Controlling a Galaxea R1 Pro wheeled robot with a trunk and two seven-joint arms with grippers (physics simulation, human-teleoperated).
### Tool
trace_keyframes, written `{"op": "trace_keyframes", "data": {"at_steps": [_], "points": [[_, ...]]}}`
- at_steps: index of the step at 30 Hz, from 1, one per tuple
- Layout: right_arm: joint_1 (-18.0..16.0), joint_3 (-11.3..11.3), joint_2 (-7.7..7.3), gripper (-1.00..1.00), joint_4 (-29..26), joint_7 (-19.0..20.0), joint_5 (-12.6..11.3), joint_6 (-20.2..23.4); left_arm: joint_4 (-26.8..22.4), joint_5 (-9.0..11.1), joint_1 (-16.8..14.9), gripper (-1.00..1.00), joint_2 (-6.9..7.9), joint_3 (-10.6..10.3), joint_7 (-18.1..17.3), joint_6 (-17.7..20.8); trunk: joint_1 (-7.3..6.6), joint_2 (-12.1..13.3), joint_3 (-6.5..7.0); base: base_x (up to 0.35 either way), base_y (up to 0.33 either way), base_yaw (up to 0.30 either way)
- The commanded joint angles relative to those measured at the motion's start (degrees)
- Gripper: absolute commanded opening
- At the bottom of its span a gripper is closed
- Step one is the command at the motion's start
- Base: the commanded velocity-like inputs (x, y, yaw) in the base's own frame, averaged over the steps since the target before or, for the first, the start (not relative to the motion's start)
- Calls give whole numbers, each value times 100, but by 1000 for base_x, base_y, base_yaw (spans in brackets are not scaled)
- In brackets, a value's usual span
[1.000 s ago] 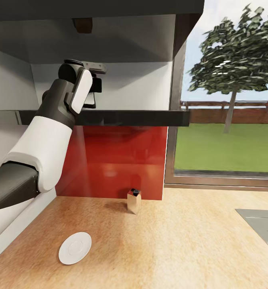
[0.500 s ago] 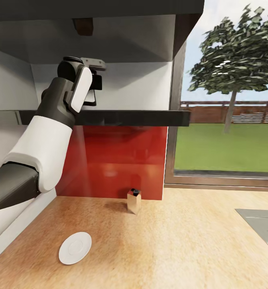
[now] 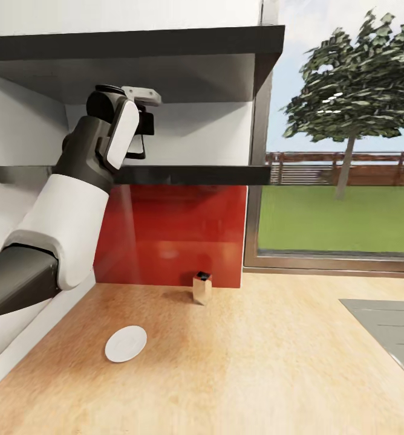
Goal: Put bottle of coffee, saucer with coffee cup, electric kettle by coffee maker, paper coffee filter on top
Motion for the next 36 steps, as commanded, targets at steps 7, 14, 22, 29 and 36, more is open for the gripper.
{"op": "trace_keyframes", "data": {"at_steps": [7,14,22,29,36], "points": [[-9,9,-2,100,16,7,-8,-30,-3,43,-6,-100,2,-12,47,18,-2,-9,-10,-338,0,0],[-9,9,-2,100,16,7,-15,-30,-3,43,-5,-100,2,-10,47,18,-2,-9,-10,-338,0,0],[-9,9,-2,100,15,7,-16,-30,-7,46,-5,-100,2,-6,47,19,-2,-9,-10,-338,0,0],[-9,11,-10,100,5,7,-27,-13,-14,51,-5,-100,3,-3,47,21,-2,-9,-10,-126,0,0],[-9,-12,-11,100,-1,0,-49,-11,-142,52,-5,-100,15,74,46,25,-2,-9,-10,-9,0,0]]}}
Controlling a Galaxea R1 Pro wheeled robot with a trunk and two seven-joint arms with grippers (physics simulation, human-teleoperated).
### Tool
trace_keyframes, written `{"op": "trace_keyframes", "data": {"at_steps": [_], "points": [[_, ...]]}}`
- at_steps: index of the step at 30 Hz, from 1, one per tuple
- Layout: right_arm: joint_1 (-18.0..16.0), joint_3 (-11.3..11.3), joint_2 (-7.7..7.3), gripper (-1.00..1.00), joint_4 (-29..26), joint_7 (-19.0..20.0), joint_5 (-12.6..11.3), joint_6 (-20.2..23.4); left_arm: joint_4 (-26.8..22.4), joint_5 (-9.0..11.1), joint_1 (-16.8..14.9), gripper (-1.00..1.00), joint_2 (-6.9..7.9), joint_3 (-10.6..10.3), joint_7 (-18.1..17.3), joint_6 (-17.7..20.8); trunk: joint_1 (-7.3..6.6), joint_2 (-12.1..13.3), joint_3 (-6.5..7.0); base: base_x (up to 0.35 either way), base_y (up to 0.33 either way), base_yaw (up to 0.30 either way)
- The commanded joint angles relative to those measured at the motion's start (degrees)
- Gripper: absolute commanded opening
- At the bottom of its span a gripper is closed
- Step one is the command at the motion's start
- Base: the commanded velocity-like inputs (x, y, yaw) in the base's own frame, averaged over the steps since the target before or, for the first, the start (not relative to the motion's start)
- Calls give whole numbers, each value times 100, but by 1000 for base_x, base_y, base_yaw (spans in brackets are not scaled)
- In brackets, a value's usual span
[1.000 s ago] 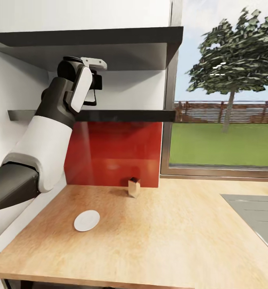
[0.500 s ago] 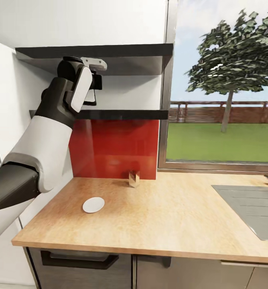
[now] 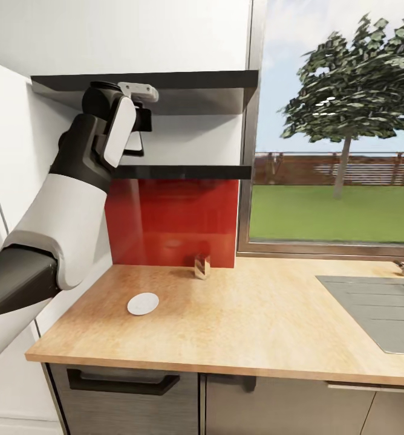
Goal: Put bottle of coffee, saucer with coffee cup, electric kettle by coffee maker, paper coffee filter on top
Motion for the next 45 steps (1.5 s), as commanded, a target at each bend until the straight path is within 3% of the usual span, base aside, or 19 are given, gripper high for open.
{"op": "trace_keyframes", "data": {"at_steps": [1,23,45], "points": [[-9,5,-2,100,16,7,-10,-30,-9,56,-7,-100,3,-3,47,16,1,-8,-10,-2,0,0],[-10,-7,-2,100,9,6,-12,-23,-239,90,-7,-100,9,66,-4,26,1,-8,-10,-69,0,0],[-9,-8,-11,100,7,6,-20,-24,-282,100,-7,-100,6,53,-4,26,1,-8,91,0,0,-219]]}}
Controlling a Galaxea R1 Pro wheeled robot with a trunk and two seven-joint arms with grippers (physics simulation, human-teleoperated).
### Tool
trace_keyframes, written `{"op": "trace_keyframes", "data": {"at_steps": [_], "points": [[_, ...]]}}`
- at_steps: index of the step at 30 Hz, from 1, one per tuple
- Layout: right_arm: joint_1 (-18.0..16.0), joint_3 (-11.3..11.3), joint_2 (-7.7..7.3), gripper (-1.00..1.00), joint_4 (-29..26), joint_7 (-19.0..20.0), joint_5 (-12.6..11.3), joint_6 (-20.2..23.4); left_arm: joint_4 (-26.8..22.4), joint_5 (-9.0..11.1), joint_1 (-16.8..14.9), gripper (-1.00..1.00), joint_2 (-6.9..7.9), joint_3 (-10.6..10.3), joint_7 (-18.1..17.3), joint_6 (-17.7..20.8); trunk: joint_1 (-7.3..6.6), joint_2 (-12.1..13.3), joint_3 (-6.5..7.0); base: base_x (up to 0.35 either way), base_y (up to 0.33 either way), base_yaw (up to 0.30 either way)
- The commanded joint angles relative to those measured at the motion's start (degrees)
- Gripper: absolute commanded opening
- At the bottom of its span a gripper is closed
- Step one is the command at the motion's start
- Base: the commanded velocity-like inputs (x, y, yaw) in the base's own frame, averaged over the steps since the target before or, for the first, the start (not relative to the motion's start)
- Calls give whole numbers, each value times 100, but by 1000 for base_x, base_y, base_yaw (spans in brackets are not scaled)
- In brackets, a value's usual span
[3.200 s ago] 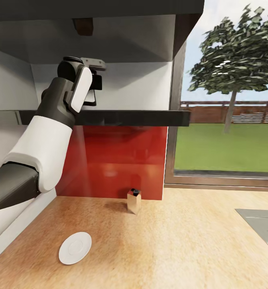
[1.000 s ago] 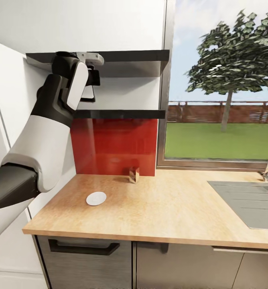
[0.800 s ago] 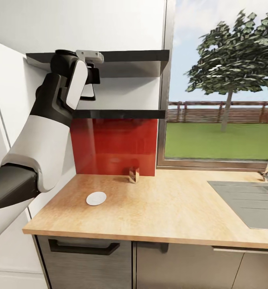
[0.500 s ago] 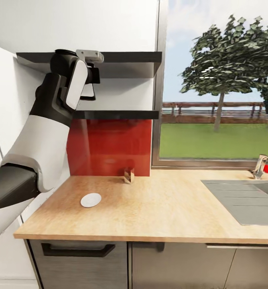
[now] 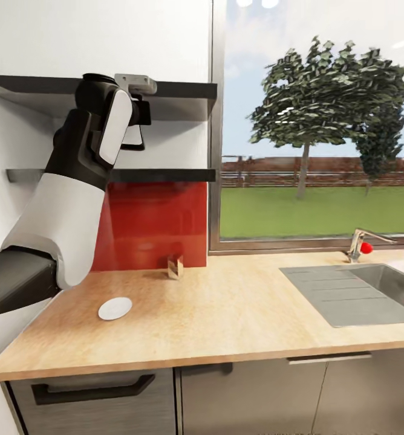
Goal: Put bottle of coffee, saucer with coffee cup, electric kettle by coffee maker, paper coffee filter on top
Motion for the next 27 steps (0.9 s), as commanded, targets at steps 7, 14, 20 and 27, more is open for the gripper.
{"op": "trace_keyframes", "data": {"at_steps": [7,14,20,27], "points": [[-11,6,-2,100,18,7,-7,-34,1,44,-7,-100,-3,-5,47,19,2,-8,24,0,0,-231],[-11,6,-2,100,18,7,-1,-36,17,44,-7,-100,-10,-2,47,19,2,-8,58,0,0,-231],[-11,6,-2,100,18,7,-5,-37,19,49,-7,-100,-14,-2,47,19,2,-8,87,0,0,-231],[-11,6,-2,100,18,7,-1,-37,20,46,-7,-100,-15,-2,47,19,2,-8,120,0,0,-231]]}}
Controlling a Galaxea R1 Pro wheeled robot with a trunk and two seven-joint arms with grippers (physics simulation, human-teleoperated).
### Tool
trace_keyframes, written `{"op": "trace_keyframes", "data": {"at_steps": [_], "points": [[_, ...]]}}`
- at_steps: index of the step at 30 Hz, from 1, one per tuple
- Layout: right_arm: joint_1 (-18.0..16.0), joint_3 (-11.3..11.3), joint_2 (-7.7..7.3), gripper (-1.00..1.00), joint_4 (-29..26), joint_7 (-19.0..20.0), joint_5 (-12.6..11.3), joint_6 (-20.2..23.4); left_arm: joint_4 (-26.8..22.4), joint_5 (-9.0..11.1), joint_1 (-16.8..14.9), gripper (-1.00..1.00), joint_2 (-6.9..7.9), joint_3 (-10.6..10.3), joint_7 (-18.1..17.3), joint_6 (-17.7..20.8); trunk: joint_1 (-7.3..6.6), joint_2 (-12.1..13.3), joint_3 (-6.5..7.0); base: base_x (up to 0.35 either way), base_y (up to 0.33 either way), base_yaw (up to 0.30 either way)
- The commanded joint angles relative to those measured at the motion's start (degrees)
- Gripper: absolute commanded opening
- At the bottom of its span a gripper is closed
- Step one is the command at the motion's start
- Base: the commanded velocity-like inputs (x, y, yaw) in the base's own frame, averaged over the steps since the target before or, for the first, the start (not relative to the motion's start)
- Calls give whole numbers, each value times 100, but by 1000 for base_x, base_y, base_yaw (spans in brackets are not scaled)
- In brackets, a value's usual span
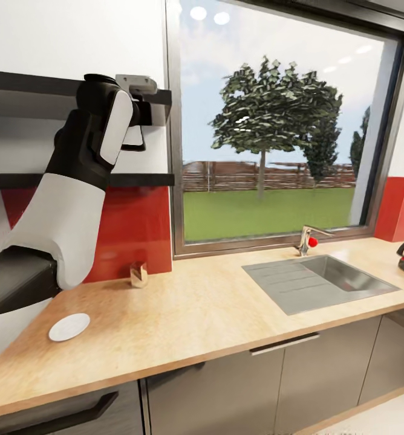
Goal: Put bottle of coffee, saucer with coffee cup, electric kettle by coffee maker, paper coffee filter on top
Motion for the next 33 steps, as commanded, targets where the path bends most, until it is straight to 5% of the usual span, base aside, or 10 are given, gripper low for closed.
{"op": "trace_keyframes", "data": {"at_steps": [1,15,25,27,28,33], "points": [[-11,6,-2,100,18,7,-9,-29,-4,43,-7,-100,3,-10,47,20,2,-9,-5,0,0,-231],[-11,1,-7,100,10,7,-10,-26,12,51,-7,-100,-4,-12,47,20,2,-9,62,0,0,-230],[-19,-9,-47,100,2,6,-25,-21,39,70,-7,-100,-48,-24,46,11,2,-9,71,0,0,-53],[-19,-10,-50,100,1,3,-28,-21,43,167,-7,-100,-53,-22,46,9,2,-9,66,0,0,-5],[-20,-12,-53,100,1,-5,-30,-20,63,573,-7,-100,-57,-20,47,-158,2,-9,60,0,0,-1],[-20,-12,-54,100,1,-9,-30,-20,72,783,-7,-100,-58,-25,47,-306,2,-9,22,0,0,0]]}}
